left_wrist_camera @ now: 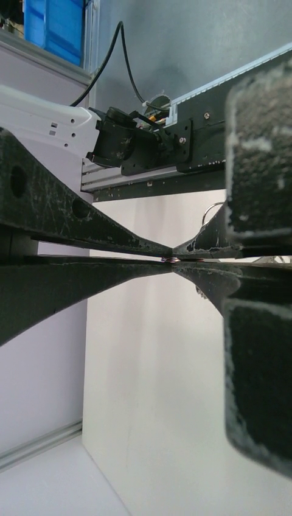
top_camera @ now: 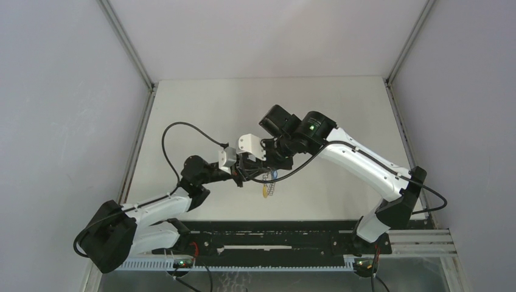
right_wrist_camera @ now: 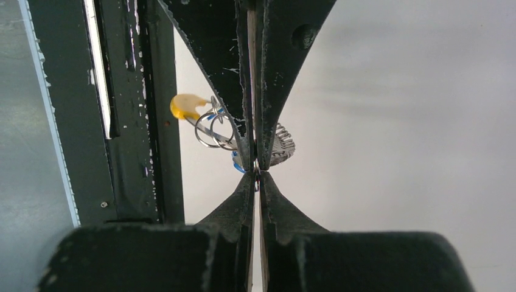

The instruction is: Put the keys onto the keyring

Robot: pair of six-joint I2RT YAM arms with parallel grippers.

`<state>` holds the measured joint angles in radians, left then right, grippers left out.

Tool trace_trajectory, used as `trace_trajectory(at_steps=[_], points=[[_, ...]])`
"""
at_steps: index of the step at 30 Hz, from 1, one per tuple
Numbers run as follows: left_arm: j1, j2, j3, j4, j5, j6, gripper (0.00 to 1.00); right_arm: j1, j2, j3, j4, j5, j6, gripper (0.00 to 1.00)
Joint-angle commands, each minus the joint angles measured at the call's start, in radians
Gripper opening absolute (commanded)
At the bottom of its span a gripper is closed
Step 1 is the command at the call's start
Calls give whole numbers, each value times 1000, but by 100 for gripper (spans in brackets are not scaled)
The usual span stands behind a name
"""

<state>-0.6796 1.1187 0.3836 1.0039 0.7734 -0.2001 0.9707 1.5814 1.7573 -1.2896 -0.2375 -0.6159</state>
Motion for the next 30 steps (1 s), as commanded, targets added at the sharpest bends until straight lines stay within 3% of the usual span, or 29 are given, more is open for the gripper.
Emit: trace_trajectory(at_steps=[1, 7, 11, 15, 24, 30], points=[[2, -25, 51, 69, 4, -12, 0, -4, -54, 4, 66, -31, -4, 0], [5, -40, 8, 158, -39, -35, 0, -99, -215, -140, 218, -138, 49, 16], [10, -31, -11, 270, -51, -87, 0, -210, -376, -318, 450, -286, 136, 25], [12, -10, -22, 384, -52, -145, 0, -309, -501, -492, 676, -487, 230, 29], [12, -38, -19, 391, -65, -145, 0, -348, -487, -605, 926, -672, 369, 29], [11, -42, -19, 391, -64, -148, 0, -348, -478, -624, 971, -711, 389, 31]])
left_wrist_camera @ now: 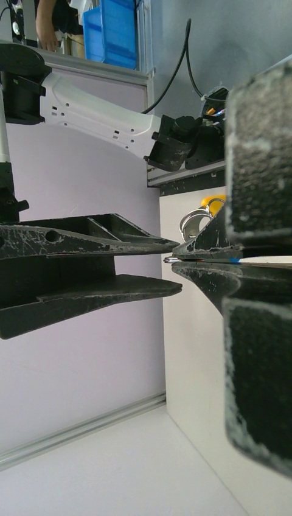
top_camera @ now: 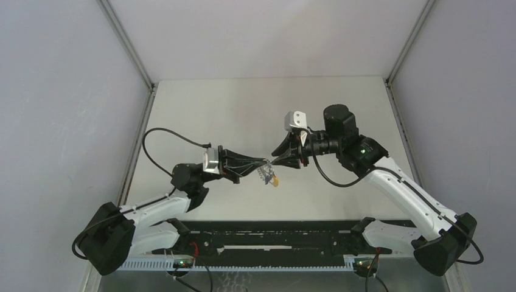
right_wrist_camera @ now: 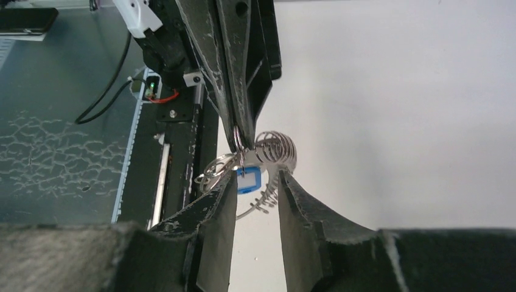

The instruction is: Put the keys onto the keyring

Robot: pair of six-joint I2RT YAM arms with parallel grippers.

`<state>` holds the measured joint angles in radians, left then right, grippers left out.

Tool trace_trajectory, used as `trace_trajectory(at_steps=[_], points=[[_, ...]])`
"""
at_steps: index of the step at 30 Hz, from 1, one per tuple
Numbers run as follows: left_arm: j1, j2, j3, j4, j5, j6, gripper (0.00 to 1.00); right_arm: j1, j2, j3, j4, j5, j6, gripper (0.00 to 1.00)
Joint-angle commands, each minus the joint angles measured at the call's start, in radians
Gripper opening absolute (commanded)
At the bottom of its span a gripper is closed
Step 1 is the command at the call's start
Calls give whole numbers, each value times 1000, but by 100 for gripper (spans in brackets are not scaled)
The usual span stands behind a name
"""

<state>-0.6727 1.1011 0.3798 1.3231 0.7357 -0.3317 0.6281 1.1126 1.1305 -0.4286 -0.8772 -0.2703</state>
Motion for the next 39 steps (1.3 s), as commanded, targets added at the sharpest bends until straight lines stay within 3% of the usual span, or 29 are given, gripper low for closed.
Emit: trace_trajectory(at_steps=[1, 16, 19, 21, 39], points=[[5, -24, -15, 72, -27, -16, 0, -5, -8, 2, 112, -75, 43, 31], [4, -30, -6, 72, -21, -23, 0, -6, 21, 2, 98, -119, 26, 17], [4, -33, -3, 72, -21, -21, 0, -6, 24, 2, 97, -124, 22, 10], [4, -34, -4, 71, -21, -21, 0, -7, 26, 2, 95, -122, 24, 0], [5, -77, -10, 77, -29, -7, 0, 0, 48, 2, 71, -91, 9, 0]])
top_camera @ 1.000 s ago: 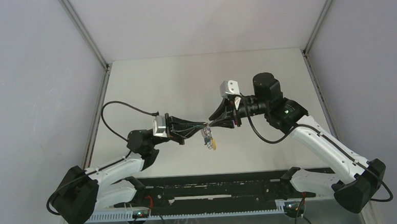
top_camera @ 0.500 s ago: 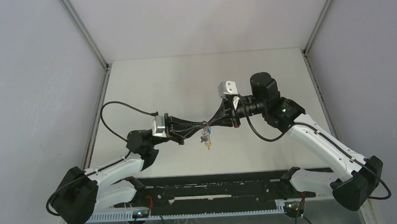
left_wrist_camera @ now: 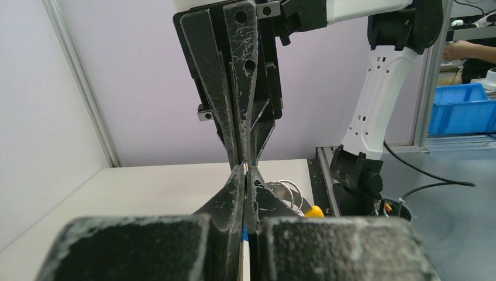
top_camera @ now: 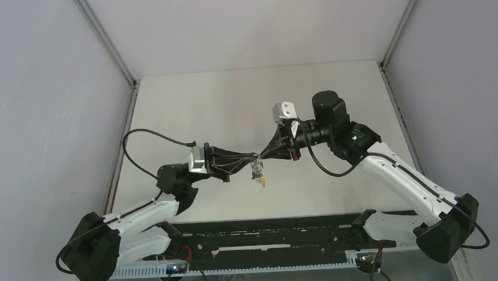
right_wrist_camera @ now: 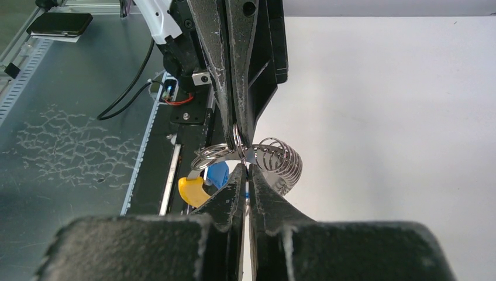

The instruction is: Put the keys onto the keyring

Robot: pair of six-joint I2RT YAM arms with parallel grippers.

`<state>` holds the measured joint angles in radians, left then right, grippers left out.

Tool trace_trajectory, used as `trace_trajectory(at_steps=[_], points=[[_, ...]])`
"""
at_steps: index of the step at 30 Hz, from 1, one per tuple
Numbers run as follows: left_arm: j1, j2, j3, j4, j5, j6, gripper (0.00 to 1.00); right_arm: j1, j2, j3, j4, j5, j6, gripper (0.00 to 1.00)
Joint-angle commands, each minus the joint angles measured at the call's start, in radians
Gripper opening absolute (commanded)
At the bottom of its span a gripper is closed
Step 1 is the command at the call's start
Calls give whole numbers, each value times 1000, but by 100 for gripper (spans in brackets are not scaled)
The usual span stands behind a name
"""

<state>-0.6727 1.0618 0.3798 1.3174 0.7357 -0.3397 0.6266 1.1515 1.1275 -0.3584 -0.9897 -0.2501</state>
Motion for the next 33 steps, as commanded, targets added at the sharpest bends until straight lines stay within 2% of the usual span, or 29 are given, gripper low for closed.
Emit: trace_trajectory(at_steps=[1, 15, 22, 28, 33], points=[[4, -38, -9, 85, -28, 1, 0, 4, 11, 5, 3, 23, -10, 0], [1, -47, -15, 85, -25, 6, 0, 24, 23, 6, 11, 46, 3, 0], [3, -47, -35, 45, -62, 29, 0, 16, -33, 5, -55, 279, -1, 20], [5, -93, -47, -188, -135, 131, 0, 18, -66, -6, -130, 520, 40, 30], [5, -138, -16, -506, -280, 245, 0, 28, -130, -112, -36, 650, 143, 42]])
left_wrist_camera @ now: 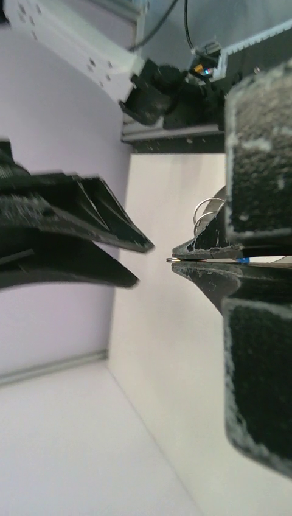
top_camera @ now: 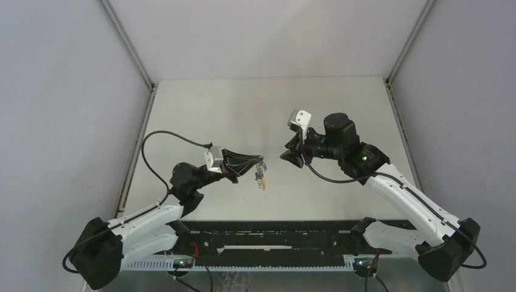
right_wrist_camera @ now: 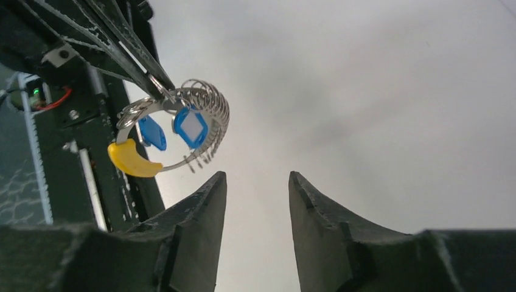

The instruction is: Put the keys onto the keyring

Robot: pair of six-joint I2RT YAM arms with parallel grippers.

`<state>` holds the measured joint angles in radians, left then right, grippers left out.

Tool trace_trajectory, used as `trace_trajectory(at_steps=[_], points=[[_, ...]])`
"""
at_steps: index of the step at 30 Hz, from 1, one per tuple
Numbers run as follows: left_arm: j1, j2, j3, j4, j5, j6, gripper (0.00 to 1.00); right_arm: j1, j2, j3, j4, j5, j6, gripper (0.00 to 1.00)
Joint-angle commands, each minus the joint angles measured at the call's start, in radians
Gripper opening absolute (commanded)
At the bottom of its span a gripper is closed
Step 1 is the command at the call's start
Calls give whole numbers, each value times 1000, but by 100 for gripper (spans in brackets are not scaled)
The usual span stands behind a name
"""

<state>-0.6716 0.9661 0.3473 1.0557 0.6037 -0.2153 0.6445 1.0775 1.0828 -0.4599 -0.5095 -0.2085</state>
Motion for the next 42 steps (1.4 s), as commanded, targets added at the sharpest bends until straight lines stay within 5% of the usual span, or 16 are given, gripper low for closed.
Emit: trace_trajectory(at_steps=[1, 13, 30, 39, 41, 42], points=[[4, -46, 24, -295, -180, 136, 0, 10, -73, -97, 91, 199, 124, 44], [4, 114, 148, -583, -373, 141, 0, 7, -379, -552, 552, 495, 271, 67], [3, 728, 604, -645, -367, 88, 21, 0, -451, -667, 657, 642, 333, 71], [36, 549, 520, -647, -456, 46, 45, -11, -473, -654, 608, 685, 348, 73], [67, 468, 461, -643, -452, 16, 52, -14, -483, -649, 586, 687, 356, 84], [83, 426, 429, -639, -445, 0, 57, -15, -496, -646, 575, 689, 362, 99]])
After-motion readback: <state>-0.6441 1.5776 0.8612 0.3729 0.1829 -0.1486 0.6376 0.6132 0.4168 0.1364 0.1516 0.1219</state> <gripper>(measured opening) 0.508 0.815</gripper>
